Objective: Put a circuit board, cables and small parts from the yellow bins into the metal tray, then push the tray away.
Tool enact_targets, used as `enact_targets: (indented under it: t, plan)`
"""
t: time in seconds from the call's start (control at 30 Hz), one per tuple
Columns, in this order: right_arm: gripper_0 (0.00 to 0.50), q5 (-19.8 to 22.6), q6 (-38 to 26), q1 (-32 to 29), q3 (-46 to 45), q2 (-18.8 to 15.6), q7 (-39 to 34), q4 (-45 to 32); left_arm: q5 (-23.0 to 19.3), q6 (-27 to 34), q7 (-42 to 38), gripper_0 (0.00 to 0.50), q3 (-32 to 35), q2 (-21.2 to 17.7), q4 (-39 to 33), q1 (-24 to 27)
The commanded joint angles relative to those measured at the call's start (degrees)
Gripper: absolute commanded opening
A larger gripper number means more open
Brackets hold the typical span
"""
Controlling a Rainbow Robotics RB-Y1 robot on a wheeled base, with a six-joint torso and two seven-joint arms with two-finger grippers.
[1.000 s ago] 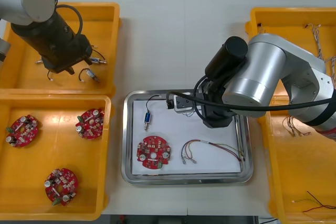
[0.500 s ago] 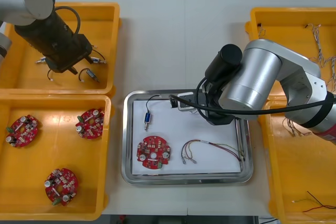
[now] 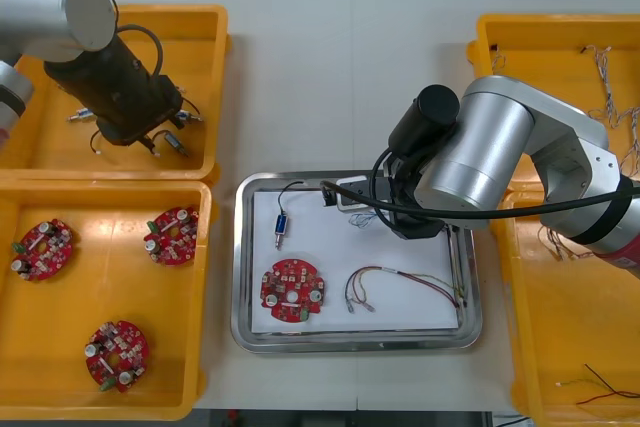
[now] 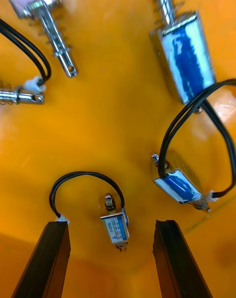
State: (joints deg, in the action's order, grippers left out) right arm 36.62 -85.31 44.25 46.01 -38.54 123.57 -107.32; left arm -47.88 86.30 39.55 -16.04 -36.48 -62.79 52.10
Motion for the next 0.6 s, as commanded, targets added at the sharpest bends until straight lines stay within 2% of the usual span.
enact_targets:
  t: [0.03, 0.37, 0.6]
  plan:
    - [0.500, -0.59, -0.39, 0.14, 0.31, 0.92, -2.37, -1.40, -0.90, -1.05, -3.43, 0.500, -0.75, 0.71, 0.74, 3.18]
    - [0.500, -0.77, -3.99, 0.14, -3.03, 0.83, -3.34, -5.88, -0.90, -1.14, -3.69, 0.500, -1.02, 1.76, 0.74, 3.10]
    - [0.500, -0.68, -13.31, 0.14, -7.69, 0.57, -5.27, -11.95, -1.25, -1.58, -3.69, 0.500, -2.69, 1.76, 0.91, 3.10]
